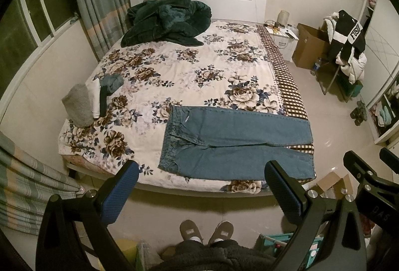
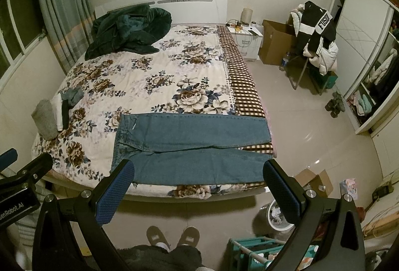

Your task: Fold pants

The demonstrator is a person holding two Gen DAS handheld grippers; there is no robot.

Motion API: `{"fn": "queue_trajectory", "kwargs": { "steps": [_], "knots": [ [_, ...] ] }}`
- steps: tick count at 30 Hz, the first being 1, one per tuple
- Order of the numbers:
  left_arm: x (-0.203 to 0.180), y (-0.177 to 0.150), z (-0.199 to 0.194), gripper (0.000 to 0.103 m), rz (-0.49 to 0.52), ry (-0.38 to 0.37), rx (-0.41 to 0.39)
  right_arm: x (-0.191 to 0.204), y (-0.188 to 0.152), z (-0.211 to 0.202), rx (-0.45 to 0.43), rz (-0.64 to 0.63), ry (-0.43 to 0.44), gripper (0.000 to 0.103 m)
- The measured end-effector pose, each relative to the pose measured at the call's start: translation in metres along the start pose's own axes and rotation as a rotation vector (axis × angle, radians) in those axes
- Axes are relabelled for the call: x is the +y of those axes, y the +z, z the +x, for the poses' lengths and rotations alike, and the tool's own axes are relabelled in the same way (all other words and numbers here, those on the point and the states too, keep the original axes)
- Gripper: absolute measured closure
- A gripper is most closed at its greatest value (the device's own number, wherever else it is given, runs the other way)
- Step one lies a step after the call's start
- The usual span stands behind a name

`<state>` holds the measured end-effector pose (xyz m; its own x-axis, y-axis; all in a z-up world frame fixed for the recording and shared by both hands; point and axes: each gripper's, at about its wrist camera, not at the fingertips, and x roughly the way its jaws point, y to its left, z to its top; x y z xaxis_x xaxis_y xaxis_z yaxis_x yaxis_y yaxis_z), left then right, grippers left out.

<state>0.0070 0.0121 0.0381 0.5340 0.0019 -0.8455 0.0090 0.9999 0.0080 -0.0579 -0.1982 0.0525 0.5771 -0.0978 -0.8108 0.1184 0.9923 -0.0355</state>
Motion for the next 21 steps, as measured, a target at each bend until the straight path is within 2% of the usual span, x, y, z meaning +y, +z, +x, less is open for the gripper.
{"fn": "queue_trajectory", "kwargs": {
  "steps": [4,6,11,17,21],
  "knots": [
    [0.001,0.003,-0.002,0.0,-0.001,0.0,0.0,0.002,0.003,-0.001,-0.001,0.001,0.003,0.0],
    [0.001,0.004,-0.003,0.0,0.0,0.003,0.0,-0.007,0.013,-0.025,-0.001,-0.002,0.007,0.0],
    [0.003,0.005,-0.004,0.0,-0.002,0.002,0.0,-0.008,0.02,-0.027,0.006,0.002,0.019,0.0],
    [0.006,0.013,0.002,0.0,-0.011,0.024,-0.011,-0.019,0.019,-0.008,0.019,0.011,0.032,0.0],
    [0.004,0.023,0.029,0.0,-0.029,0.069,-0.024,-0.034,0.024,0.03,0.027,0.032,0.013,0.0]
  ]
}}
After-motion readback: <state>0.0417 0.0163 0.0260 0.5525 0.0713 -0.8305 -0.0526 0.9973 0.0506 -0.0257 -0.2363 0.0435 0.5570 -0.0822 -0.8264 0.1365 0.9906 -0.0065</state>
